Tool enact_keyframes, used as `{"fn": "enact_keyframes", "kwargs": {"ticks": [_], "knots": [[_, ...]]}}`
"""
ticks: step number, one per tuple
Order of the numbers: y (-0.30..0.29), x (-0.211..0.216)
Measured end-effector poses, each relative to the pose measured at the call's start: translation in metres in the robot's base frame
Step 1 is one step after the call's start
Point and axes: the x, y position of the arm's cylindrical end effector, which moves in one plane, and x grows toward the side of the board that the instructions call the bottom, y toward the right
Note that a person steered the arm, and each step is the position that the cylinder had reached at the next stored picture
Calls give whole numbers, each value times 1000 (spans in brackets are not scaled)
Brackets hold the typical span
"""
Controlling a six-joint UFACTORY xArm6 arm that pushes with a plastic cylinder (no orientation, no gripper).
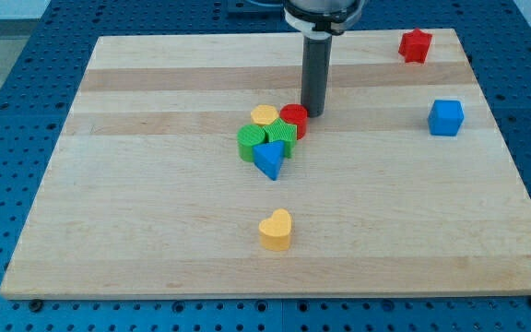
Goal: Point your arm to red star
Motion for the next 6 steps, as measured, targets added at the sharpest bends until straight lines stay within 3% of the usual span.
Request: {"fn": "enact_keyframes", "kwargs": {"ticks": [3, 6], "knots": [[2, -98], [104, -167]]}}
